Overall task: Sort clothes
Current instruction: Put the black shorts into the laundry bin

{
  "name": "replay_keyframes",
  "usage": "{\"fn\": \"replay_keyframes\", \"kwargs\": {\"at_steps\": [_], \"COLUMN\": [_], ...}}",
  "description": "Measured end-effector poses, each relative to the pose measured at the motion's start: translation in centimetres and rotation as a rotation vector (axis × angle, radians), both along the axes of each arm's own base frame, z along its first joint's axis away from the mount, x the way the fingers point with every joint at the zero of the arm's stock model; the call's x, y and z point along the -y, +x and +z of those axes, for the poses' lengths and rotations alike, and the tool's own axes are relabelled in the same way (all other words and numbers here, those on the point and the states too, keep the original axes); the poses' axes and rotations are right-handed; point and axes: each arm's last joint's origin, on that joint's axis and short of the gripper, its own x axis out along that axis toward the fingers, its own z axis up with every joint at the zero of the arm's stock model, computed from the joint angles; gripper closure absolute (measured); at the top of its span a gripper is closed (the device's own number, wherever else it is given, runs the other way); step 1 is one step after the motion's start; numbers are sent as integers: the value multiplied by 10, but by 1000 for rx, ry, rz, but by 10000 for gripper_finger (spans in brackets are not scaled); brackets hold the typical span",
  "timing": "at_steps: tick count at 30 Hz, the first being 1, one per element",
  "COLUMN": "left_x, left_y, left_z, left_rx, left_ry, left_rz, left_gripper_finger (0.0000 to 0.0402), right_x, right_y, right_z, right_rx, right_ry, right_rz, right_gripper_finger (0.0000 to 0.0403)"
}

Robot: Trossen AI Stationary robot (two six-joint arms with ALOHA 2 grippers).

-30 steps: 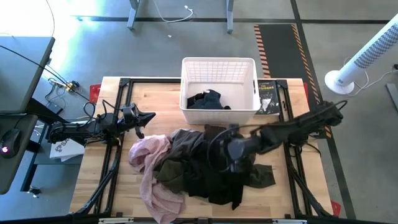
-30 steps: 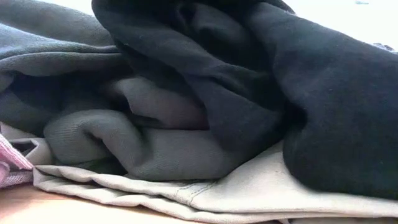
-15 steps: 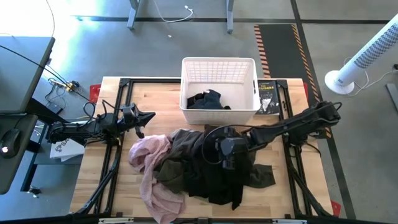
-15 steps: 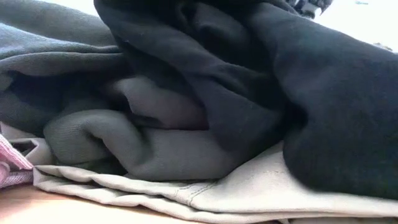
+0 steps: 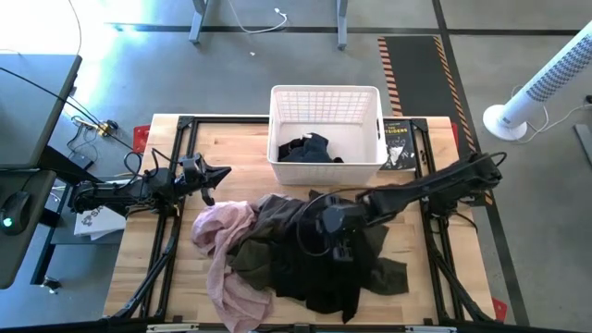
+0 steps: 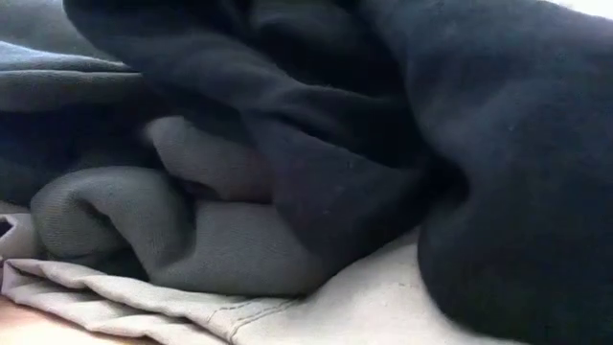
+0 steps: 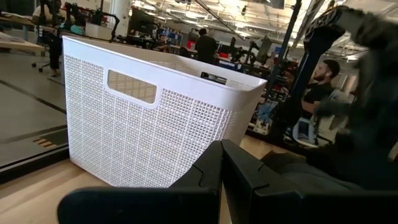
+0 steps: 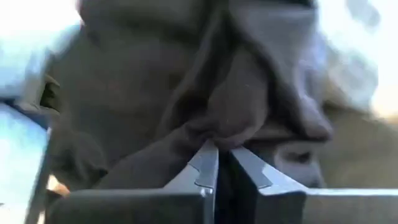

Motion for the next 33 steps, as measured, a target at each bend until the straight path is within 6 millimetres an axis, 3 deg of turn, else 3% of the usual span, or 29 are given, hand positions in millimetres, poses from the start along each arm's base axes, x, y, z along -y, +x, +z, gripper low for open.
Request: {"fn": "replay_keyframes", "kwargs": {"at_steps": [8,14,19,23,26,29,33], "left_x": [0,0,0,0,0,0,0], "left_y": [0,0,0,0,0,0,0], "left_z": [0,0,0,0,0,0,0], "left_rx": [0,3,2,2,1,-2,-3], "left_ry": [0,0,0,1,1,1,1], "left_rz": [-1,-1,2,2,2,2,3], "left_gripper_finger": [398,398,398,398,398,398,398], "right_x": [7,36,69,101,126,150,180], "right_y": [-20,-40,-57,-67,-70,-65,-50], "right_z": [143,243,302,325,327,316,282], "right_rx": [437,800,1068,1177,1152,1044,839], "right_ry": [-259,-614,-849,-1035,-1086,-1063,-910], "right_rz": [-65,-307,-466,-641,-733,-775,-737], "right_gripper_finger": [398,399,400,400,401,401,401]}}
